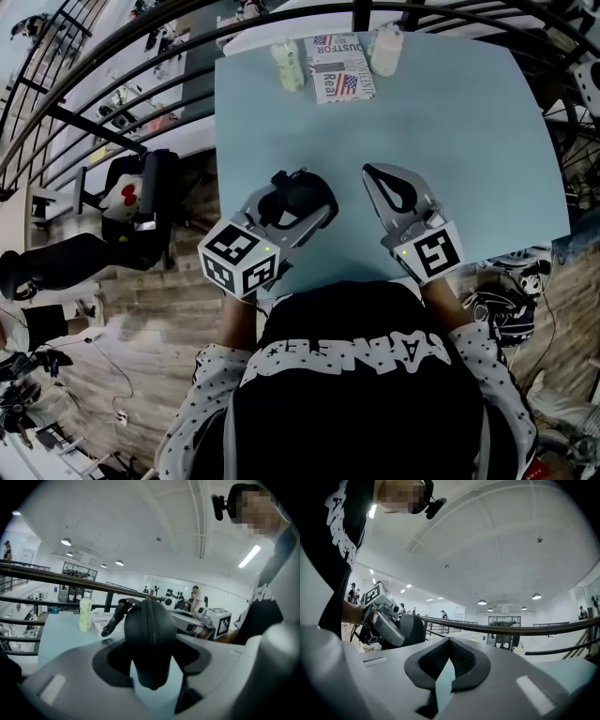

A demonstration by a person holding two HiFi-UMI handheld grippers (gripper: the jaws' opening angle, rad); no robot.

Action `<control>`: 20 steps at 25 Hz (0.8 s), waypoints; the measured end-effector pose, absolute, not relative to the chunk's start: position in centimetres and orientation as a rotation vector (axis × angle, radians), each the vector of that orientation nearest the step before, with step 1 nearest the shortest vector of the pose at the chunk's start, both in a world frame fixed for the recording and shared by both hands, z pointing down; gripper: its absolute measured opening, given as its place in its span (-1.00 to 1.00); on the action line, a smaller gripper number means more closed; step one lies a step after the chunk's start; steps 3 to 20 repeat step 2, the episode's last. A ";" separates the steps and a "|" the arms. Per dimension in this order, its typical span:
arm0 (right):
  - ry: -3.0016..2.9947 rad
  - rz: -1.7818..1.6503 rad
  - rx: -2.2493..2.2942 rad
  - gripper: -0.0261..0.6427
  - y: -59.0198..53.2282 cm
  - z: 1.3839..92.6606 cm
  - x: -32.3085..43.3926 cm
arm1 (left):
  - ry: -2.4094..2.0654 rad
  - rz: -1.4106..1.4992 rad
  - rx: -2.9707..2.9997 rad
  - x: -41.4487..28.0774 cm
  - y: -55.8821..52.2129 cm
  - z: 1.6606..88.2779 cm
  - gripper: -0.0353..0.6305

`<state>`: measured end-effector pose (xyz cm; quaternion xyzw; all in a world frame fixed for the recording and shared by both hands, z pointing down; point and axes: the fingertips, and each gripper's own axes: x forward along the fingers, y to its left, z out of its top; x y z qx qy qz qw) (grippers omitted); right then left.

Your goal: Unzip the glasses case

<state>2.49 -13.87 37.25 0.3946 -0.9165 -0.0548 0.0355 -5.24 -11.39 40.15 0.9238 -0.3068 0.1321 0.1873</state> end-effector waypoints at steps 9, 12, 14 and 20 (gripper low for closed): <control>-2.815 -0.164 1.212 -0.91 -13.8 37.3 2.6 | -0.865 0.373 2.600 -5.1 -11.3 40.2 -0.89; -2.815 -0.164 1.212 -0.91 -13.8 37.3 2.6 | -0.865 0.373 2.600 -5.1 -11.3 40.2 -0.89; -2.815 -0.164 1.212 -0.91 -13.8 37.3 2.6 | -0.865 0.373 2.600 -5.1 -11.3 40.2 -0.89; -2.815 -0.164 1.212 -0.91 -13.8 37.3 2.6 | -0.865 0.373 2.600 -5.1 -11.3 40.2 -0.89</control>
